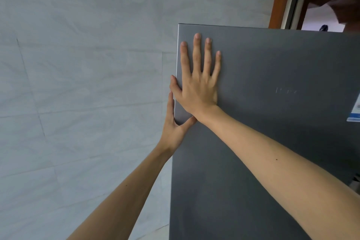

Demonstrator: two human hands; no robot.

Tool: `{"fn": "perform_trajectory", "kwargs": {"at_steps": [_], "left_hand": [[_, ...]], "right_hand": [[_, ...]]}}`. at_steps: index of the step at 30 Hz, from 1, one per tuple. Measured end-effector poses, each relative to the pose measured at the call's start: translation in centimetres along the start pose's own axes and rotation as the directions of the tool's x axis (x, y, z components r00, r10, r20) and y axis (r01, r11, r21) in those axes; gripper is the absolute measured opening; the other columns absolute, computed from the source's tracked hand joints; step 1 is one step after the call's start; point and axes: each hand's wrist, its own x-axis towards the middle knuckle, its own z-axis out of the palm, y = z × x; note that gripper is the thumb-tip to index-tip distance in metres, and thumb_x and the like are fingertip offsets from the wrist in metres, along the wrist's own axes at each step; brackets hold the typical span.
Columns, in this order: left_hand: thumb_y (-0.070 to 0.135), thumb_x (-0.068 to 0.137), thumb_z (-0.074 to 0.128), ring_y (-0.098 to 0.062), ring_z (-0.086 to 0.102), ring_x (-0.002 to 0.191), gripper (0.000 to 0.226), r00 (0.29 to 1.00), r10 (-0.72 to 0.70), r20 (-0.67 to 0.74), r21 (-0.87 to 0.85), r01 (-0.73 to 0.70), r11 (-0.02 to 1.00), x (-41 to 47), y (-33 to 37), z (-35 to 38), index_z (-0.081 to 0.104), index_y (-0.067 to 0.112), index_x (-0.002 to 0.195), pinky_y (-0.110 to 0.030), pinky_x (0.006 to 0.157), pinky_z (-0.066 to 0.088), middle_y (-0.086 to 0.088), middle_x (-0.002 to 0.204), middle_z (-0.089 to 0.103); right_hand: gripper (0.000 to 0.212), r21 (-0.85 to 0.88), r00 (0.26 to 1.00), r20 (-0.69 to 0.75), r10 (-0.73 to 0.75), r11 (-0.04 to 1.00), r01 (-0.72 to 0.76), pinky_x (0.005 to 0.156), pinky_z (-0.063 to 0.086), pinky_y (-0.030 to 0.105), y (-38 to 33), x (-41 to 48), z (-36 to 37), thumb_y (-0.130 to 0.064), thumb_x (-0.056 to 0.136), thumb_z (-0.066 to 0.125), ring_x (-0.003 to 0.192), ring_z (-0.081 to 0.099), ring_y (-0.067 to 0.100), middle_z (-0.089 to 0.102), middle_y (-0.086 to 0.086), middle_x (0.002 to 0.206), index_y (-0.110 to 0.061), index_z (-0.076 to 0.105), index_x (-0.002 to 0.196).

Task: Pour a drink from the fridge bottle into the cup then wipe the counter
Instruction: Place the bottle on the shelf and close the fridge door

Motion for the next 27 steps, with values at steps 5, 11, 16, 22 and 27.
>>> {"fn": "perform_trajectory", "kwargs": {"at_steps": [5, 11, 16, 22, 27], "left_hand": [[0.035, 0.079, 0.079, -0.007, 0.032, 0.147, 0.108, 0.999, -0.028, 0.016, -0.003, 0.028, 1.0, -0.1, 0.1, -0.3, 0.007, 0.038, 0.159, -0.045, 0.119, 0.035, 0.015, 0.163, 0.026], [0.041, 0.079, 0.081, -0.008, 0.024, 0.151, 0.109, 0.997, -0.027, 0.075, 0.021, 0.025, 0.999, 0.0, 0.1, -0.8, 0.006, 0.041, 0.158, -0.049, 0.12, 0.03, 0.019, 0.164, 0.02], [0.033, 0.083, 0.079, -0.006, 0.027, 0.149, 0.107, 0.987, -0.041, 0.157, 0.047, 0.034, 0.998, 0.1, 0.0, -1.6, 0.004, 0.038, 0.159, -0.044, 0.12, 0.032, 0.017, 0.164, 0.023], [0.029, 0.09, 0.073, -0.003, 0.029, 0.146, 0.097, 0.975, -0.116, 0.19, 0.204, 0.076, 0.976, -3.5, -0.4, -3.1, 0.006, 0.032, 0.16, -0.017, 0.112, 0.029, 0.02, 0.164, 0.02], [0.037, 0.089, 0.071, -0.022, 0.025, 0.15, 0.1, 0.947, -0.208, 0.247, 0.463, 0.074, 0.883, -7.4, -0.8, -4.6, 0.001, 0.028, 0.161, -0.04, 0.12, 0.028, 0.002, 0.166, 0.021]], "right_hand": [[0.078, -0.013, 1.0, 0.016, 0.01, 1.0, -0.01, 0.12, 0.01, 0.06, 0.0, 0.0, -0.1, -0.052, 0.095, 0.041, 0.15, 0.014, 0.042, 0.016, 0.02, 0.163, -0.013, 0.019, 0.158], [0.08, -0.031, 0.998, 0.065, 0.006, 0.999, -0.004, 0.12, 0.011, 0.061, 0.1, -0.1, -0.7, -0.055, 0.095, 0.042, 0.15, 0.014, 0.043, 0.017, 0.022, 0.162, -0.012, 0.021, 0.158], [0.081, -0.047, 0.988, 0.157, 0.0, 0.999, 0.007, 0.12, 0.012, 0.061, 0.0, 0.0, -1.9, -0.055, 0.095, 0.042, 0.15, 0.012, 0.044, 0.015, 0.024, 0.163, -0.01, 0.018, 0.158], [0.073, -0.022, 0.93, 0.34, -0.138, 0.988, 0.154, 0.12, 0.017, 0.057, 2.0, -4.6, -3.7, -0.04, 0.098, 0.046, 0.152, 0.008, 0.037, 0.009, 0.02, 0.165, -0.011, 0.017, 0.158], [0.072, 0.061, 0.81, 0.563, -0.165, 0.986, 0.158, 0.117, 0.025, 0.058, 3.7, -9.8, -6.9, -0.037, 0.1, 0.048, 0.153, 0.005, 0.033, 0.0, 0.016, 0.166, -0.01, 0.016, 0.158]]}}
